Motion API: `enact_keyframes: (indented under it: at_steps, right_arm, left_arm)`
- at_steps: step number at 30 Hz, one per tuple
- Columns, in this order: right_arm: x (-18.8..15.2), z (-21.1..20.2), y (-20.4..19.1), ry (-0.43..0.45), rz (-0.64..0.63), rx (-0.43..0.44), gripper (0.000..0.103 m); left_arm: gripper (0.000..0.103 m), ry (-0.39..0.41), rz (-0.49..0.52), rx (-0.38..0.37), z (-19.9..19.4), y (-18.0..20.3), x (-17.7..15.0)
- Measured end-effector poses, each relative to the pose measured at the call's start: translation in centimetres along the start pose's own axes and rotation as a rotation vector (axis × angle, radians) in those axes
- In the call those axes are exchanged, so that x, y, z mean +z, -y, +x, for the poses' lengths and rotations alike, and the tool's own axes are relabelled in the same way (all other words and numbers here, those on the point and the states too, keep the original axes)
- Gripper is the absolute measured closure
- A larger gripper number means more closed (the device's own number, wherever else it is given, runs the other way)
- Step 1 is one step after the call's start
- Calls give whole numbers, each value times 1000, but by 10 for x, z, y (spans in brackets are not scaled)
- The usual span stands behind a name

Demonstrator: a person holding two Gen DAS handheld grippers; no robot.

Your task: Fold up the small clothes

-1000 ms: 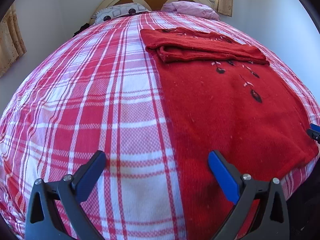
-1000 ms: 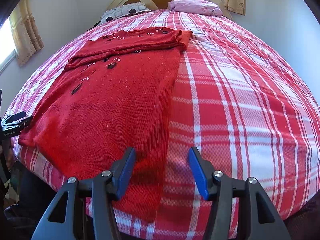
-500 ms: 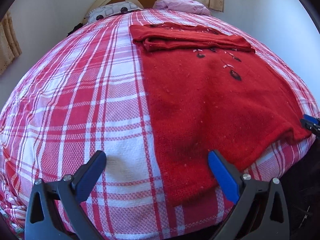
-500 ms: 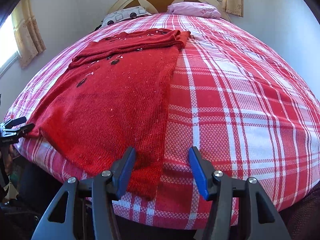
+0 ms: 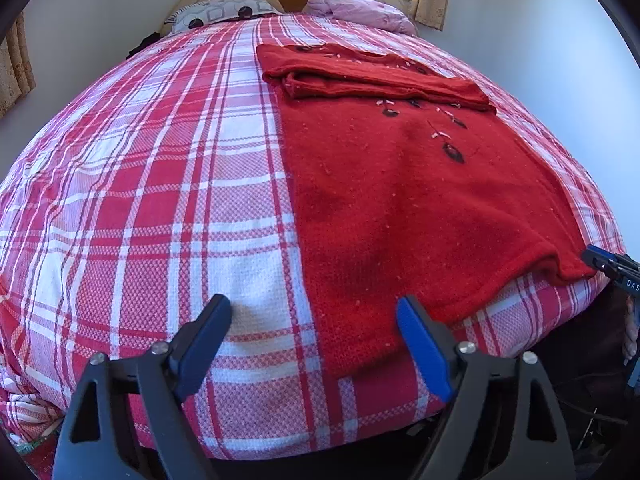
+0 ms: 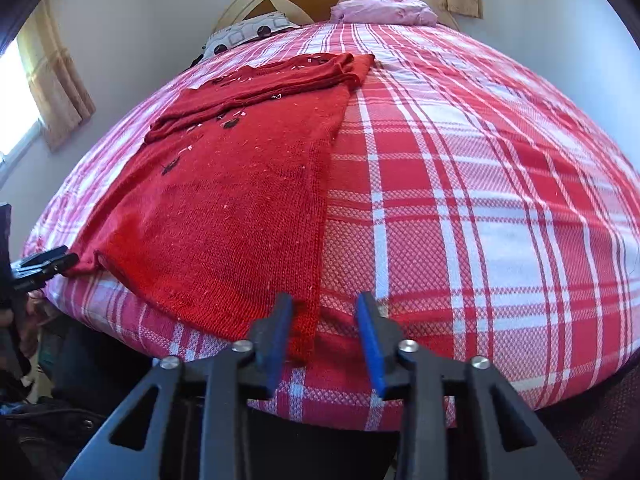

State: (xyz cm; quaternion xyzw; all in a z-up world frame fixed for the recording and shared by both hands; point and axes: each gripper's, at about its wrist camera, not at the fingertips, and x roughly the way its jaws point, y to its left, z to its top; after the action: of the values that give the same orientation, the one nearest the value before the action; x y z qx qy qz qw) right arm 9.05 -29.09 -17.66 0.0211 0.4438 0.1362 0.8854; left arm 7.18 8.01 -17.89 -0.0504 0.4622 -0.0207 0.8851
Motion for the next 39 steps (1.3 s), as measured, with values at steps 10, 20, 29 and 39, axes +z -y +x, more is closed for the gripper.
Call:
enact_keyframes:
  at_steps: [10, 20, 29, 39]
  right_arm:
    - [-6, 1, -8, 6, -19, 48, 74]
    - [-7, 2, -9, 4, -8, 99, 92]
    - [-2, -7, 12, 50, 137, 221, 96]
    - [8, -38, 16, 180, 200, 389, 97]
  left_arm:
    - [22, -2, -21, -34, -3, 2, -4]
    - [54, 2, -22, -63, -6, 5, -3]
    - [80, -22, 21, -87, -7, 2, -1]
    - [97, 104, -22, -235, -39, -2, 12]
